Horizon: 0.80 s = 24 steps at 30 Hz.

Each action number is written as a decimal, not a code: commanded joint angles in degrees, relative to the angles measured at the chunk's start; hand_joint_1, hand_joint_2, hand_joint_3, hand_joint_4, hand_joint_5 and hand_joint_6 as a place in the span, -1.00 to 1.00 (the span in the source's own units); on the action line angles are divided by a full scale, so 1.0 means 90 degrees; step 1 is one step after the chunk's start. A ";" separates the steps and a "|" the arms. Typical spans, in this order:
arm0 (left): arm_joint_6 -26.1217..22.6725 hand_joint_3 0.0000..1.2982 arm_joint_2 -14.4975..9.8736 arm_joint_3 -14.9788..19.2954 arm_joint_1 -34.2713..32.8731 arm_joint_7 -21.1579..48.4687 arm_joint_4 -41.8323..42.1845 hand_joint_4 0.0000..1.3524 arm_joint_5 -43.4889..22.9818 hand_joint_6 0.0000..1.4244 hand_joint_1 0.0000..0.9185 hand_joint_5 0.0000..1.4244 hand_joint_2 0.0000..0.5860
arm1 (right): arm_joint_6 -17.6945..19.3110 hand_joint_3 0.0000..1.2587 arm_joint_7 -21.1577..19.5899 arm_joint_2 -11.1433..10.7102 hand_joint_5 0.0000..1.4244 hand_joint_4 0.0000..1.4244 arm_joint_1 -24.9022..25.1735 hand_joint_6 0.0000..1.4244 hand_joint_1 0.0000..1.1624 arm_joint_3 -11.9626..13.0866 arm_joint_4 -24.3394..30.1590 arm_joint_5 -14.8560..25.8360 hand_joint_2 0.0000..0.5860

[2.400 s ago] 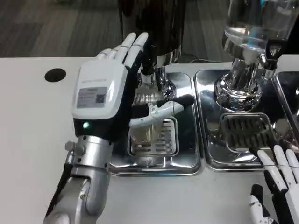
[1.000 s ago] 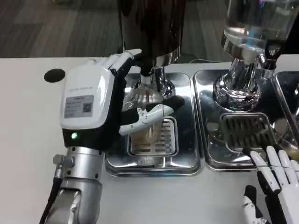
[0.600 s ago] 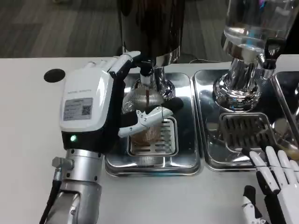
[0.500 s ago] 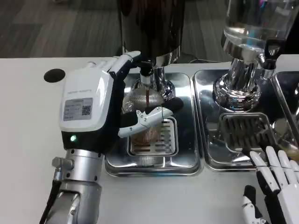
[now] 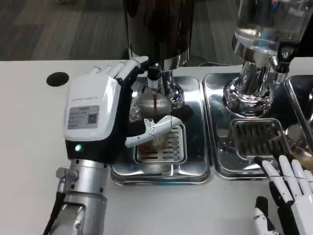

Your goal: Grasp the cup under the faucet to collect the drink, then remove the cup.

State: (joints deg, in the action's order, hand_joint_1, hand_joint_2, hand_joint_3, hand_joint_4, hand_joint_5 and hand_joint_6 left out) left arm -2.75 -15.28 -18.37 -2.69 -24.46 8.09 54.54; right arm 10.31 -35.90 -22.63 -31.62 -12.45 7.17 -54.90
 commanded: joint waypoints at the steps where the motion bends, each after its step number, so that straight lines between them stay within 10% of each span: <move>1: -0.0023 -0.31 -0.0017 -0.0076 0.0230 0.0099 -0.0083 -0.37 0.0078 -0.45 -1.00 -0.32 -0.79 | 0.0033 -0.80 -0.0045 -0.0057 -1.00 -1.00 -0.0017 -0.91 -0.84 -0.0008 0.0009 -0.0070 0.88; 24: -0.0074 -0.29 -0.0009 -0.0134 0.0315 0.0095 0.0065 -0.37 0.0165 -0.43 -1.00 -0.32 -0.80 | 0.0067 -0.80 -0.0144 -0.0067 -1.00 -1.00 -0.0208 -0.91 -0.83 0.0022 0.0081 -0.0051 0.91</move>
State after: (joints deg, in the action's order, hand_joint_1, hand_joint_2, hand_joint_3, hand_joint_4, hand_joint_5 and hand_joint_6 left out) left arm -3.22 -15.20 -18.99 -1.55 -24.58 8.95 55.08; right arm 10.39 -36.18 -23.05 -33.07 -12.42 7.21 -55.01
